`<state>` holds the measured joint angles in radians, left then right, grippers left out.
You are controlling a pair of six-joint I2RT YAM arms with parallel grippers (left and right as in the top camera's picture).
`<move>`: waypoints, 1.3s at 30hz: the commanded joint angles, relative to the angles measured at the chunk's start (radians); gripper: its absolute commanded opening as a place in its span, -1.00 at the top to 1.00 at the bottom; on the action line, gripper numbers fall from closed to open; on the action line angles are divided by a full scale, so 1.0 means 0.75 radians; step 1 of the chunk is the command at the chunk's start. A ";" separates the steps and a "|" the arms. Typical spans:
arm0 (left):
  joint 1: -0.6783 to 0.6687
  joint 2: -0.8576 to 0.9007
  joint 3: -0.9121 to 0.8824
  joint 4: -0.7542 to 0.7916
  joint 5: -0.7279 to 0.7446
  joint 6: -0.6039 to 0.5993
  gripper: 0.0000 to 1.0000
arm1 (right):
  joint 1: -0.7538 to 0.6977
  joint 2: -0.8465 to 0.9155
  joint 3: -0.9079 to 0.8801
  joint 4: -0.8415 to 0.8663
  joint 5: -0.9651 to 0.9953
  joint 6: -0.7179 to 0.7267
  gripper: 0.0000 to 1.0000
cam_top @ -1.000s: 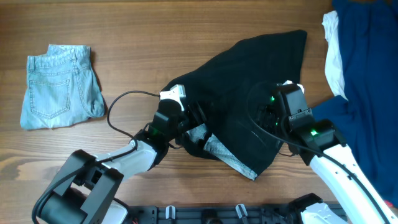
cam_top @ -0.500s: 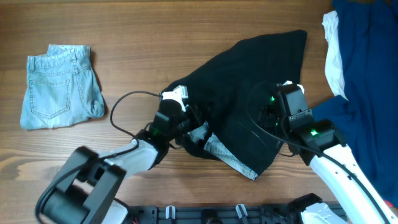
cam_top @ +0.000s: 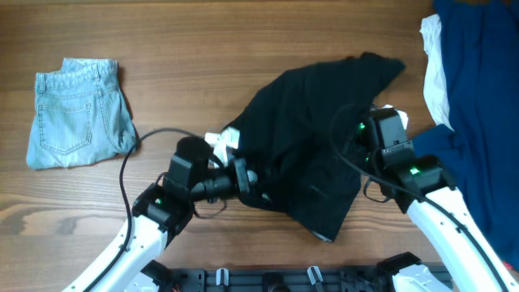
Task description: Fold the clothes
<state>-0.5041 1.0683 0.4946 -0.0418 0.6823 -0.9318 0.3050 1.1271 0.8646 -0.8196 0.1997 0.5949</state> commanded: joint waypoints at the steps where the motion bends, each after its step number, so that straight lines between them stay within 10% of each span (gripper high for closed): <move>1: -0.084 -0.078 -0.005 -0.054 0.116 0.093 0.92 | -0.088 -0.016 0.009 0.015 0.042 -0.032 -0.61; 15: -0.281 -0.373 -0.005 -0.260 0.157 0.157 0.92 | -0.510 0.105 0.009 0.141 -0.173 -0.328 -0.68; 30: -0.280 -0.420 -0.005 -0.381 -0.044 0.156 0.92 | -0.522 0.637 0.009 0.480 -0.407 -0.294 -0.59; 39: -0.280 -0.420 -0.005 -0.380 -0.081 0.156 0.92 | -0.522 0.696 0.007 0.502 -0.317 -0.294 0.04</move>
<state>-0.7189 0.7616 0.4946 -0.3305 0.6483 -0.8345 -0.0841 1.6085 0.8646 -0.4347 -0.0772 0.3729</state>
